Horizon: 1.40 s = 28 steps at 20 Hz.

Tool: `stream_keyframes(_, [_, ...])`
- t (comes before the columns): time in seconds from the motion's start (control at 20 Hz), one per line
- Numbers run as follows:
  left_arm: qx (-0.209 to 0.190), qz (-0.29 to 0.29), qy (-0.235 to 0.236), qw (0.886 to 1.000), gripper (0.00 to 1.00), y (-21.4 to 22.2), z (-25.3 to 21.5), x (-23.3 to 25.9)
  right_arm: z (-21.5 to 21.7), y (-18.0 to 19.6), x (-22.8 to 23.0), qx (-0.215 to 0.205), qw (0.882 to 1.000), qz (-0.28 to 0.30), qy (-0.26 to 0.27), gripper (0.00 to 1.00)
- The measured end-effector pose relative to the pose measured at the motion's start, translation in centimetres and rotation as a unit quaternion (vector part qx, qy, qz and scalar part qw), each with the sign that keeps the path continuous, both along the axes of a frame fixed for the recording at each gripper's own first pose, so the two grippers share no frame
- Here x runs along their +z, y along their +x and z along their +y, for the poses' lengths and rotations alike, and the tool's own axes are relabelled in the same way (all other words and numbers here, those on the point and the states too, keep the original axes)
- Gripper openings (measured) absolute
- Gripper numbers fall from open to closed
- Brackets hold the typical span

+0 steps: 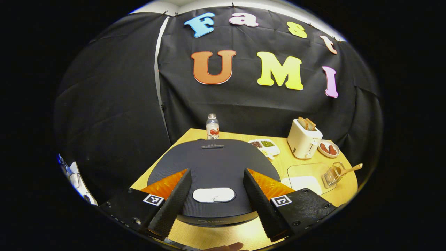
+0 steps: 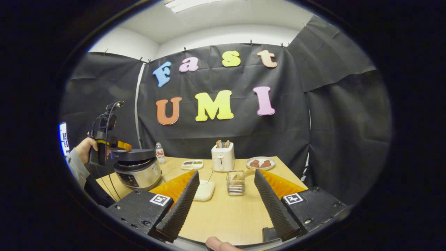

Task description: Close the left gripper, press the button to open the rice cooker; take a wooden spoon from the chopstick holder with the right hand, scoop a spoonful of rice and pour it into the rice cooker, then put the wooden spoon back into the chopstick holder.

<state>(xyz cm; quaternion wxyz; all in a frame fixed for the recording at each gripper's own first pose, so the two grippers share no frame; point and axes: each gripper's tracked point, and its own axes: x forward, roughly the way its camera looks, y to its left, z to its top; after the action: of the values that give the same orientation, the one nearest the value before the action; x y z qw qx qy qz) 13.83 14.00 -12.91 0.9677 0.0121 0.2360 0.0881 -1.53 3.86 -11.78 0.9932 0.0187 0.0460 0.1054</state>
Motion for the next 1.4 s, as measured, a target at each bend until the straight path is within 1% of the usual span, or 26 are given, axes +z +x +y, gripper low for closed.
stream_keyframes(0.2, [0.003,0.011,-0.007,1.000,0.97,-1.3,-0.4,-0.8,1.0,-0.2,-0.1,0.008,1.000,0.000,-0.007,1.00])
stream_keyframes(0.35, [0.003,0.032,-0.007,0.999,0.97,-2.7,-0.9,-1.6,1.6,-0.3,-0.4,0.015,1.000,0.003,-0.011,1.00])
stream_keyframes(0.6, [0.010,0.041,-0.007,0.999,0.97,-4.7,-1.1,-1.5,2.3,-0.3,-0.7,0.021,1.000,0.005,-0.015,1.00])
stream_keyframes(0.65, [0.013,0.044,-0.007,0.999,0.97,-5.1,-1.1,-1.5,2.5,-0.4,-0.7,0.021,1.000,0.006,-0.016,0.95])
stream_keyframes(0.7, [0.013,0.044,-0.007,0.999,0.97,-5.5,-1.2,-1.5,2.6,-0.3,-0.7,0.021,1.000,0.006,-0.017,1.00])
stream_keyframes(0.95, [0.004,-0.016,0.002,1.000,0.98,-5.6,-1.1,-1.5,3.7,-0.1,-1.2,0.026,0.999,0.009,-0.022,1.00])
stream_keyframes(1.15, [0.002,-0.076,0.011,0.997,0.98,-5.6,-0.9,-1.5,4.8,0.2,-1.7,0.034,0.999,0.015,-0.021,1.00])
stream_keyframes(1.2, [0.002,-0.091,0.011,0.996,0.98,-5.6,-0.9,-1.4,5.2,0.3,-2.1,0.038,0.999,0.019,-0.018,0.95])
stream_keyframes(1.25, [-0.001,-0.103,0.017,0.995,0.98,-5.3,-0.9,-1.6,5.4,0.3,-2.3,0.040,0.999,0.022,-0.018,0.95])
stream_keyframes(1.3, [-0.002,-0.113,0.020,0.993,0.98,-5.2,-0.8,-1.6,5.6,0.6,-2.3,0.040,0.999,0.022,-0.019,1.00])
stream_keyframes(1.4, [-0.001,-0.129,0.017,0.991,0.98,-4.9,-0.7,-1.8,5.7,0.8,-2.3,0.036,0.999,0.017,-0.024,1.00])
